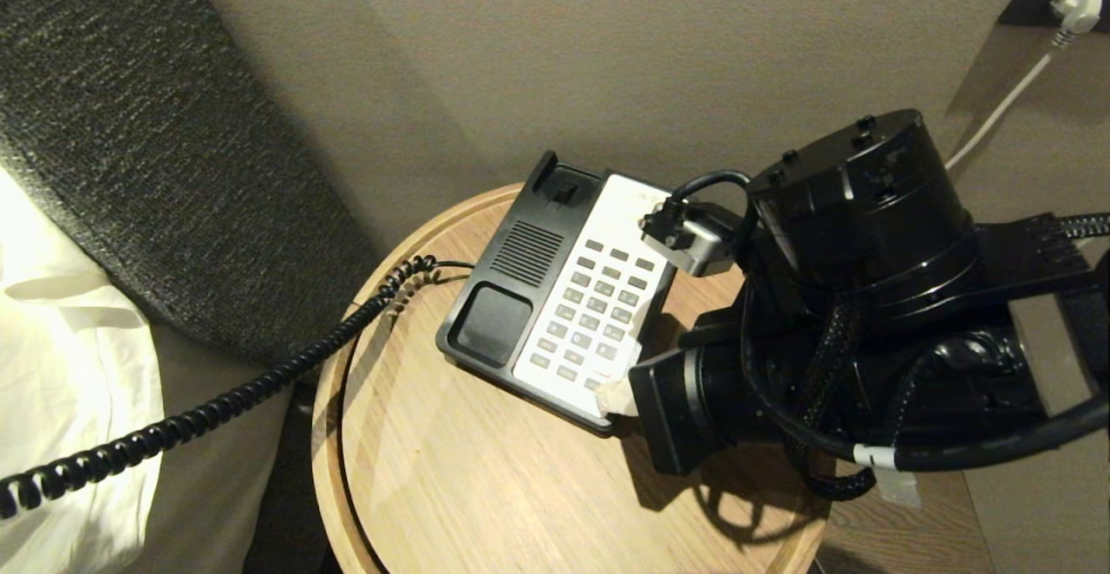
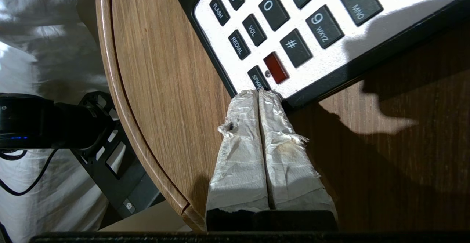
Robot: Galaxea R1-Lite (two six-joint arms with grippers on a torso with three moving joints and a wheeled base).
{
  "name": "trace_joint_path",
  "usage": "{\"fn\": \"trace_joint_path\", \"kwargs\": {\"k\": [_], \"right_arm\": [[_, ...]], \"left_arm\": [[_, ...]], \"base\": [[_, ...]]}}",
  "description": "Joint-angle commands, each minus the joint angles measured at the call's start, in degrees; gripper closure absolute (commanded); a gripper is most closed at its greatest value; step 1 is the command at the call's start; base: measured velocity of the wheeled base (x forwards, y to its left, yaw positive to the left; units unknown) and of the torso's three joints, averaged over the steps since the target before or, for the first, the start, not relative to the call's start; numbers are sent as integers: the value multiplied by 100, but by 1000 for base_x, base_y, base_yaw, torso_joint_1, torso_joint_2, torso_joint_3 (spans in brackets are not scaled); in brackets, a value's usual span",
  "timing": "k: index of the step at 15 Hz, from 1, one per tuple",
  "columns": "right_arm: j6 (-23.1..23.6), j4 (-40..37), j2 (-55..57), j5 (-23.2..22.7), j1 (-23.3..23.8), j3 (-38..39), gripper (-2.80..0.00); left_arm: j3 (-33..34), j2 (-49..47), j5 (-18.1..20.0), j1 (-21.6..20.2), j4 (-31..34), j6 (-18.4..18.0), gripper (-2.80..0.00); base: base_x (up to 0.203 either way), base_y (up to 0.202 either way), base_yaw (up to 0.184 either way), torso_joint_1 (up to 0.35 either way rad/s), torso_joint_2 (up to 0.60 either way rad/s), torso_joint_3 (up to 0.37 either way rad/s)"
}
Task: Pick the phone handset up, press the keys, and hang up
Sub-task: Dial the number
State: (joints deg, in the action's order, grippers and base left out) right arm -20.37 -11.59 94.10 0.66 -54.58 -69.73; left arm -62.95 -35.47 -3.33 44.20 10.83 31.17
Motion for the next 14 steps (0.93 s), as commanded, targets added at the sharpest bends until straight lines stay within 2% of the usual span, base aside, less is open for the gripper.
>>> {"fn": "trace_joint_path", "kwargs": {"k": [1,14], "right_arm": [[-11,-1,65,4,0,-5,0],[-46,-1,-18,-4,0,-58,0]], "left_arm": [[-7,5,-1,1,7,21,0],[-15,32,-1,1,7,108,0]], "base": [[0,0,0,0,0,0],[0,0,0,0,0,0]]}}
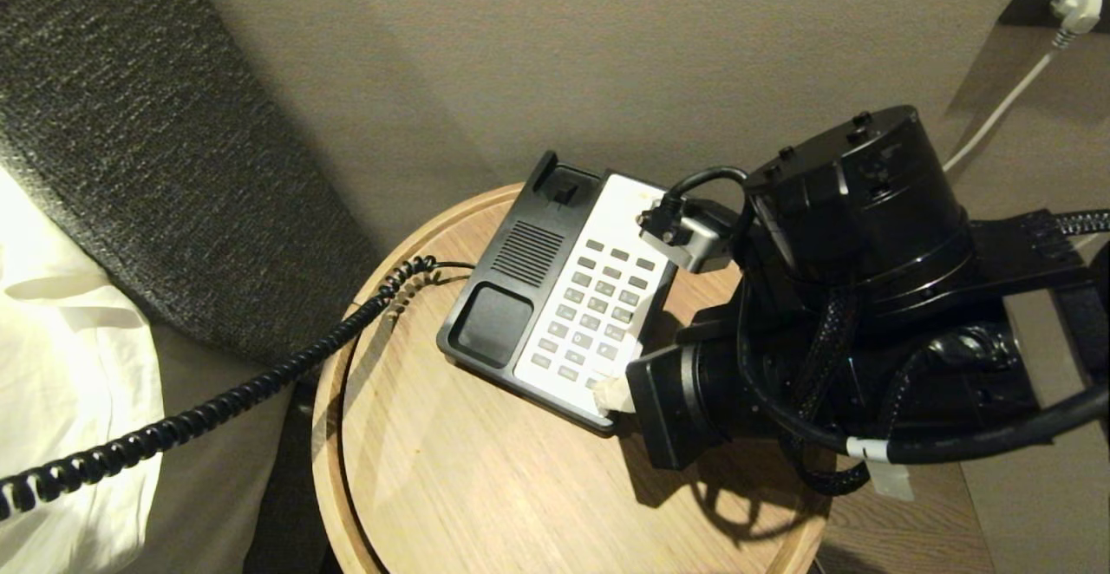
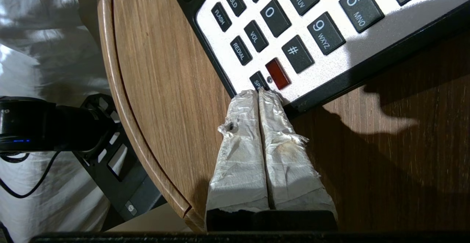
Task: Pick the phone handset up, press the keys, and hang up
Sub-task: Dial the number
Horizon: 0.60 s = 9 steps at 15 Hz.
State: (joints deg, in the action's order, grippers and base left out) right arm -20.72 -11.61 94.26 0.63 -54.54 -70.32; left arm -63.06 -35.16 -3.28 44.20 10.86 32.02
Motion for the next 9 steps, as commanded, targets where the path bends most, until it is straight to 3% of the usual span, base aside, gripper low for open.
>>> {"fn": "trace_joint_path", "kwargs": {"k": [1,9], "right_arm": [[-11,0,-29,0,-4,0,0],[-2,106,102,51,44,-9,0]], "left_arm": [[-4,0,-6,1,4,23,0],[13,13,3,1,4,19,0]], "base": [[0,0,0,0,0,0],[0,0,0,0,0,0]]}}
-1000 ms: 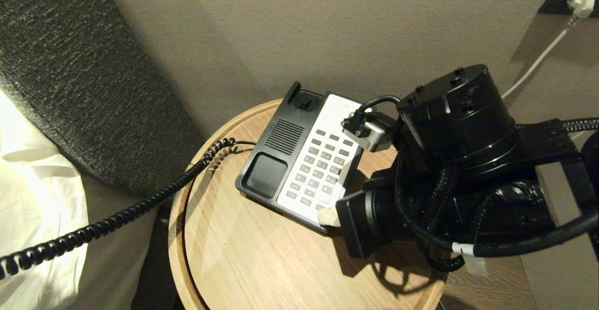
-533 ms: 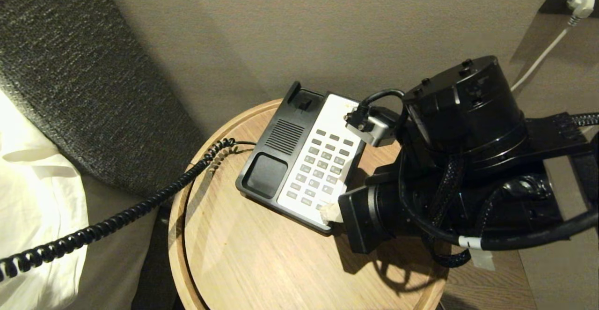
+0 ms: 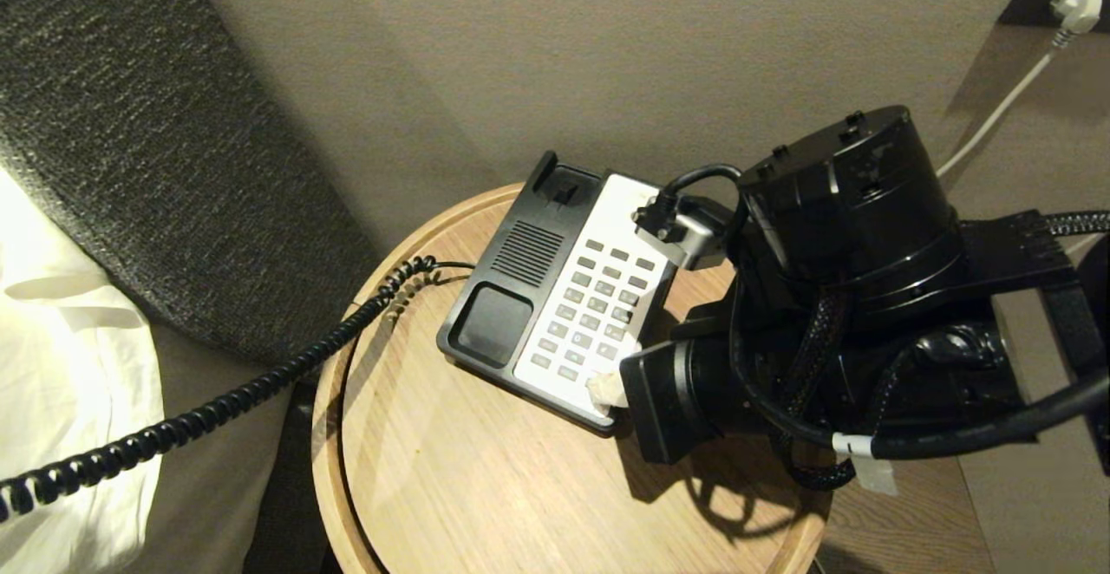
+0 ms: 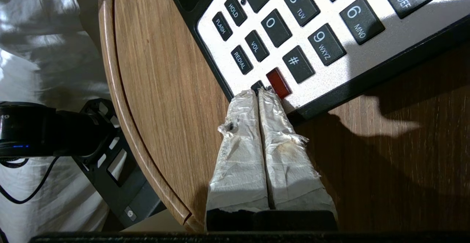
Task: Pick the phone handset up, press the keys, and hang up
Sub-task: Dial the number
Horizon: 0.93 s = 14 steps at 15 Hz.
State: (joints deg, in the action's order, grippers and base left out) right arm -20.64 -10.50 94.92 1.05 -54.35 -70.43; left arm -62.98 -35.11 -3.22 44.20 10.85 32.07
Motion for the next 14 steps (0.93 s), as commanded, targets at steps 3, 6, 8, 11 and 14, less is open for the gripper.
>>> {"fn": "trace_joint_path", "kwargs": {"k": [3,6,8,11,14], "right_arm": [[18,-5,36,20,92,20,0],[60,12,44,27,170,53,0],[52,12,35,26,187,72,0],[1,13,2,-8,187,-30,0],[-10,-5,-110,-3,187,-77,0]], "left_arm": [[-4,22,-3,1,5,18,0],[5,30,-3,1,5,18,0],[13,39,-3,1,5,18,0],[51,39,-12,1,5,29,0],[179,74,-12,1,5,45,0]], "base": [[0,0,0,0,0,0],[0,0,0,0,0,0],[0,0,0,0,0,0],[0,0,0,0,0,0],[0,0,0,0,0,0]]}}
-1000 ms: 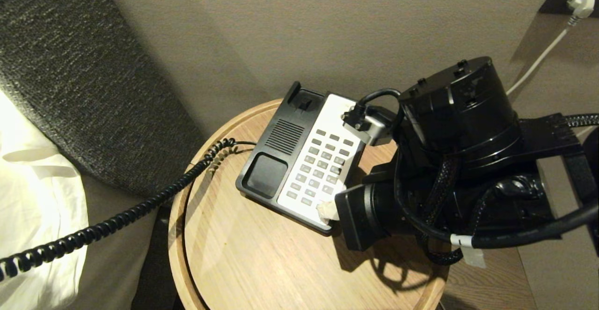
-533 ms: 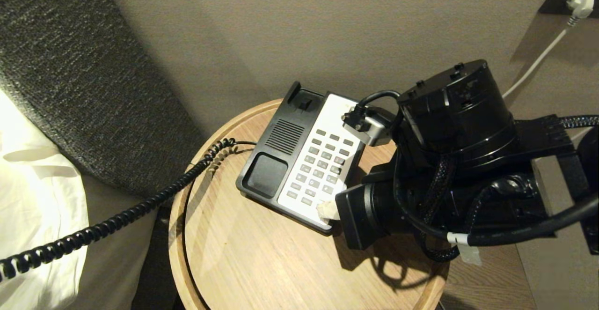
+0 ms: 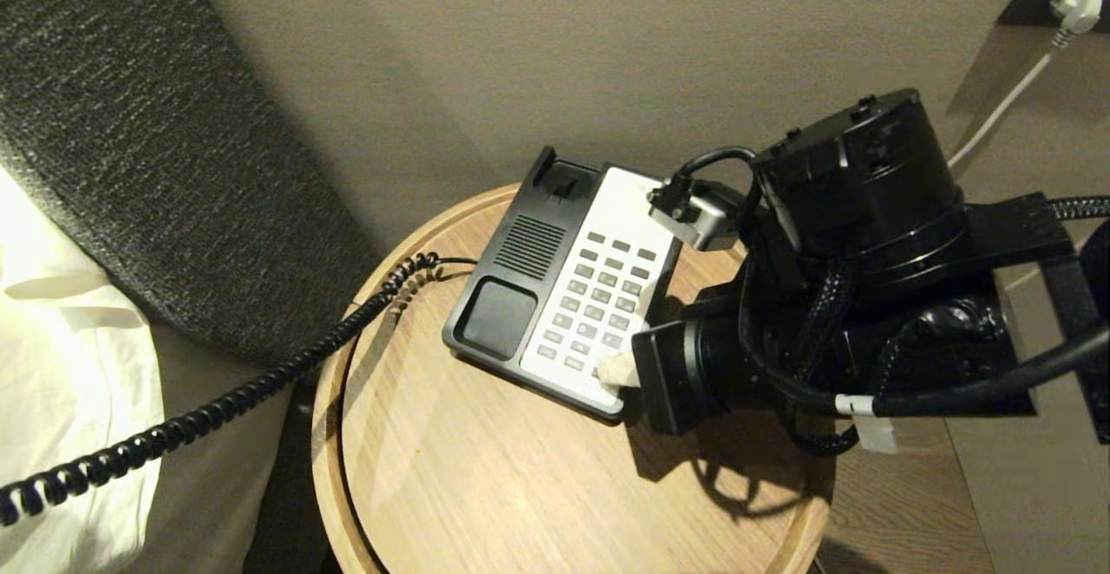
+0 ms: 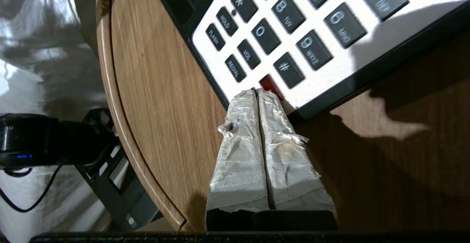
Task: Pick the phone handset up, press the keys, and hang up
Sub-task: Dial the number, then put the handset back
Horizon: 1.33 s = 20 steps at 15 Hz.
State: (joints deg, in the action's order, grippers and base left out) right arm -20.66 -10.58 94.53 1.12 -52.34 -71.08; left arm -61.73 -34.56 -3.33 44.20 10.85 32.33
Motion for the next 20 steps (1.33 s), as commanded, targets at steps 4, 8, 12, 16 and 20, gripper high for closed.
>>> {"fn": "trace_joint_path", "kwargs": {"k": [4,8,12,16,20], "right_arm": [[-8,-5,-163,11,-22,7,0],[-8,-21,-244,26,-13,9,0],[-128,-59,-603,392,107,171,0],[-311,-57,-1178,626,280,332,0],[-414,-49,-1744,972,593,327,0]], "left_arm": [[135,19,7,1,5,19,0],[58,-141,27,1,13,11,0],[-417,-918,8,34,51,-204,0],[-781,-2008,-118,34,17,-1093,0],[-764,-2806,-417,36,-214,-1940,0]], "base": [[0,0,0,0,0,0],[0,0,0,0,0,0],[0,0,0,0,0,0],[0,0,0,0,0,0],[0,0,0,0,0,0]]}}
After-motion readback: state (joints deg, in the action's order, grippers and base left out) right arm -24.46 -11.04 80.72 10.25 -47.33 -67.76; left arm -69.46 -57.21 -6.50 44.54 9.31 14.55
